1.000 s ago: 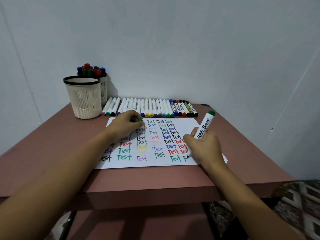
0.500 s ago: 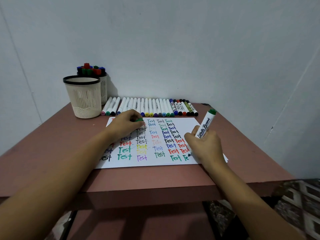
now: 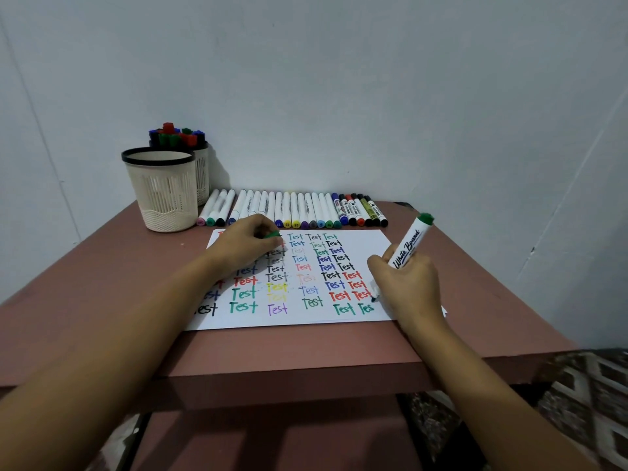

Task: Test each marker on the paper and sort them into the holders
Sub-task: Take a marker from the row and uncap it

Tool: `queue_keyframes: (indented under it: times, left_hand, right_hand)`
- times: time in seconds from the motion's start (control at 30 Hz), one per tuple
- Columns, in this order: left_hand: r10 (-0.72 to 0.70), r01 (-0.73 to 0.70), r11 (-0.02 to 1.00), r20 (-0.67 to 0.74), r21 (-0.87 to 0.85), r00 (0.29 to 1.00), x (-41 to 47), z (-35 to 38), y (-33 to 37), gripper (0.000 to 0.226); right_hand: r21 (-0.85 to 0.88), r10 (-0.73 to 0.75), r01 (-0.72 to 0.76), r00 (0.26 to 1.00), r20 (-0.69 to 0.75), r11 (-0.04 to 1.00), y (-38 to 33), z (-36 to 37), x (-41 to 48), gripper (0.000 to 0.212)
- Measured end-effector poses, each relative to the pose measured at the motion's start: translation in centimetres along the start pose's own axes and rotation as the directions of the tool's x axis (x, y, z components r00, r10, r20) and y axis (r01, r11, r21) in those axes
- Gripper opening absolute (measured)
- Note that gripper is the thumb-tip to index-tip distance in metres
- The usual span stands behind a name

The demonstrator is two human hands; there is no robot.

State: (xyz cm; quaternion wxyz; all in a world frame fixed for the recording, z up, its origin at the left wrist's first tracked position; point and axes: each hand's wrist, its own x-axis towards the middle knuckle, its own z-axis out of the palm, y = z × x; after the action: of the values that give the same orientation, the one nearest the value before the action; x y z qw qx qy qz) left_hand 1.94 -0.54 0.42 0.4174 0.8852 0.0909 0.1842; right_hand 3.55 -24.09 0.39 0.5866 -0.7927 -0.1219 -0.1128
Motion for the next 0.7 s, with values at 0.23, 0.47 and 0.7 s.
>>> queue_keyframes:
  times: [0.23, 0.47, 0.7]
  left_hand:
    - [-0.005, 0.005, 1.0, 0.006, -0.003, 1.0, -0.21, 0.12, 0.21, 0.016]
    - [0.015, -0.015, 0.999, -0.003, 0.038, 1.0, -0.2, 0.1, 0.23, 0.018]
    - [0.045, -0.046, 0.995, 0.012, 0.083, 0.999, -0.29, 0.35, 0.23, 0.012]
  right_hand:
    - [-0.043, 0.02, -0.017, 0.996, 0.083, 0.999, -0.24, -0.07, -0.14, 0.03]
    - [-0.004, 0.022, -0.022, 0.999, 0.031, 1.0, 0.04, 0.01, 0.09, 0.034]
    - [0.054, 0.062, -0.062, 0.998, 0.002, 0.997, 0.62, 0.01, 0.69, 0.03]
